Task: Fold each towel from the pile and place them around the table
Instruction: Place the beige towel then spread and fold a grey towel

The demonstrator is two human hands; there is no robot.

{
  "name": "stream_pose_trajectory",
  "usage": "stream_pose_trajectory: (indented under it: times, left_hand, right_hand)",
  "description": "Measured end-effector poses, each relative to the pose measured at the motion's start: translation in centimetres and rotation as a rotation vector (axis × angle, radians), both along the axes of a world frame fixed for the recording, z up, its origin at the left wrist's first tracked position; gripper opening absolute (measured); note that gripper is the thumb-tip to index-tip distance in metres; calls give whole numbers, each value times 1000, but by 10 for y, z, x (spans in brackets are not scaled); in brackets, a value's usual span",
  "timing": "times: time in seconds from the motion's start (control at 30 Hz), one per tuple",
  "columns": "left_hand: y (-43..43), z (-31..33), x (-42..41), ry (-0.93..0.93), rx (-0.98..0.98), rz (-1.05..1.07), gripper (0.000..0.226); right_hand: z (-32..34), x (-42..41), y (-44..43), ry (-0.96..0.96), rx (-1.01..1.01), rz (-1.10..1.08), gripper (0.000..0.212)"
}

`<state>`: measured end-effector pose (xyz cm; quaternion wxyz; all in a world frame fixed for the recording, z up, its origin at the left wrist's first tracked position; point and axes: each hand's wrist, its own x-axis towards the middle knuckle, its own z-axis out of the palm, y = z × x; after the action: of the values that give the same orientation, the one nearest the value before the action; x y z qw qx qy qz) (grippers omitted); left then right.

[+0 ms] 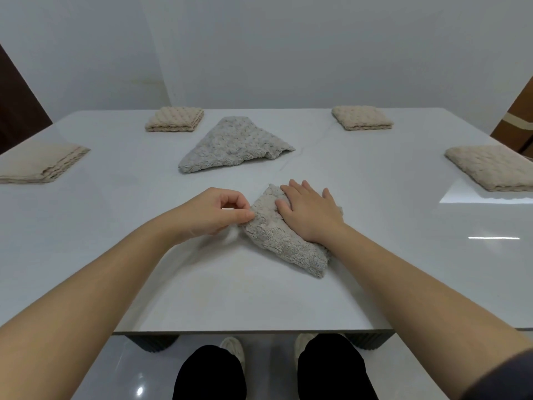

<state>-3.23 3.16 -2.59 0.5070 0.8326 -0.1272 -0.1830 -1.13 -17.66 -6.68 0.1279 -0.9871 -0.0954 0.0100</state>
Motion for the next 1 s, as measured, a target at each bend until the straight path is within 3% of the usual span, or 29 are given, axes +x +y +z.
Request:
stream_pose_trajectory:
  times: [0.13,0.3,0.37,0.57,0.7,0.83,1.0]
  left_hand:
    - [2,-4,-2,-96,164,-95,18]
    - [-2,-12,0,-209,-94,-11,18]
    - [-4,-13,0,-163,-146,-12,19]
    - [10,-18,7,-170,12,-80,38]
    - [8,-16,6,-25,59,-223,33]
    - [0,-5,9,83,15,-206,10]
    - [-6,4,16,273,-35,-279,16]
  right_hand:
    - [1,-1,1,-6,-2,-6,53]
    - [2,-1,1,-2,-8,-4,53]
    - [2,-1,1,-1,-9,-2,52]
    - [-2,2,1,4,-1,-4,54]
    - [-3,2,1,1,-5,-12,54]
    - [-3,3,1,1,-17,-15,54]
    - [-2,2,1,10,-23,-15,54]
